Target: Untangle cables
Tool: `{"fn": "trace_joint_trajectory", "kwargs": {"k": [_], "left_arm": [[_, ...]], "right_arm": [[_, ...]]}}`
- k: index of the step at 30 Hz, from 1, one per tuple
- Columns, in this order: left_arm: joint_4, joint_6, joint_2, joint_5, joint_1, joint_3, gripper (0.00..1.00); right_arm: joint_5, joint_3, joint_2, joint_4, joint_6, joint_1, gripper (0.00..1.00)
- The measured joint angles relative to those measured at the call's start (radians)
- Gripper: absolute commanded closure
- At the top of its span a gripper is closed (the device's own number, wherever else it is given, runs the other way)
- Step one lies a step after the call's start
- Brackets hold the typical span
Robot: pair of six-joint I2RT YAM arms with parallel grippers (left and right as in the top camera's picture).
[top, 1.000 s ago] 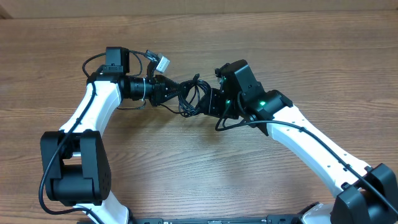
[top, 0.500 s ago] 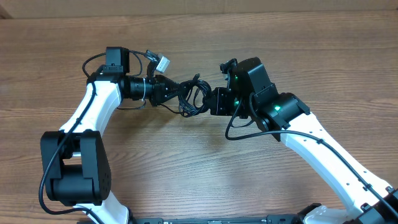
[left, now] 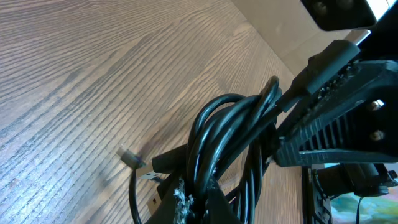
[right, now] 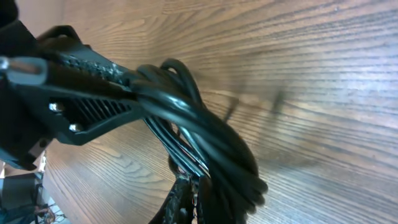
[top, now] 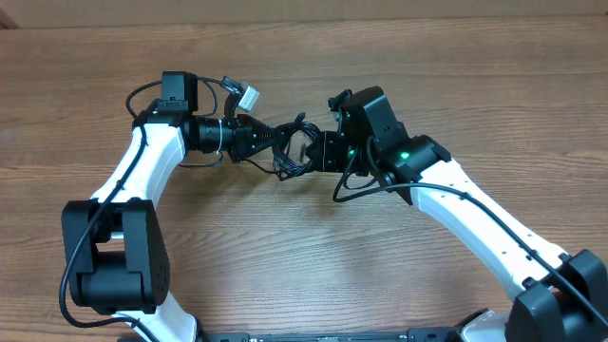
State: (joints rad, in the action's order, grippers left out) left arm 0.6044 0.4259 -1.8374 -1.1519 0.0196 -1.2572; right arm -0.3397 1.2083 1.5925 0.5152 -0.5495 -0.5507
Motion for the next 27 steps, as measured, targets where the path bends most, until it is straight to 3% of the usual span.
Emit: {"fn": "trace_joint_trajectory", "kwargs": {"k": [18,20,23,27], "left_arm": [[-0.036,-0.041,0.0,0.031,0.0,0.0,0.96],[-0.052,-0.082,0.0,0.064,0.0,0.0,0.96],[-0.068,-0.155,0.0,0.138,0.0,0.0,0.96],[-0.081,-0.273,0.0,0.259,0.0,0.0,0.96]], "right_arm": [[-0.098,0.0,-0.021,0.055,0.0,0.064,0.95],[-0.105,0.0,-0.039,0.083,0.001,0.093,0.89],[-0.11,0.002,-0.056,0.145,0.008,0.132,0.69],[-0.108,0.003,-0.056,0.202,0.002,0.137,0.56]]}}
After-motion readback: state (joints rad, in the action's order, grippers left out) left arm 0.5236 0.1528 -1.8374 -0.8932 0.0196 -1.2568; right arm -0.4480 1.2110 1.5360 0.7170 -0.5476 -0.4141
